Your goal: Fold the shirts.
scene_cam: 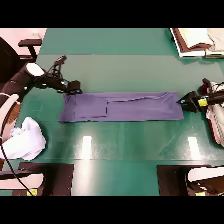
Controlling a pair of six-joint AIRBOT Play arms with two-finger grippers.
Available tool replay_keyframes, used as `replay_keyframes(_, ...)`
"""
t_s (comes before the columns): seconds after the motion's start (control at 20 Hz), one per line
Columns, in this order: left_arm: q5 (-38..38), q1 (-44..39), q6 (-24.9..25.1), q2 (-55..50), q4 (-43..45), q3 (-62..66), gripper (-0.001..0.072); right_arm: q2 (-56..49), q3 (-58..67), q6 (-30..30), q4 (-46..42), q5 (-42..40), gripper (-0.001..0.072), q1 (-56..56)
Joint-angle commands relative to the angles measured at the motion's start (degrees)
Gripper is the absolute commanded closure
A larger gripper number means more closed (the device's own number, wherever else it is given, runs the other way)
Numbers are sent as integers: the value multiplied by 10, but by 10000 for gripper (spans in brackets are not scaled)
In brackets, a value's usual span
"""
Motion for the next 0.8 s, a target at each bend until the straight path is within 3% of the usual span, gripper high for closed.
replay_keyframes(0.0,50,-59,-32,-11,-7,2,681,-26,-12,-14,43,-30,191,21)
replay_keyframes(0.15,63,-110,-39,-51,-8,33,681,-21,1,-35,44,-32,669,51)
replay_keyframes(0.4,63,-189,-48,-145,-9,139,681,54,98,-6,55,8,695,75)
replay_keyframes(0.75,64,-262,-76,-256,-12,243,681,155,248,60,56,14,695,202)
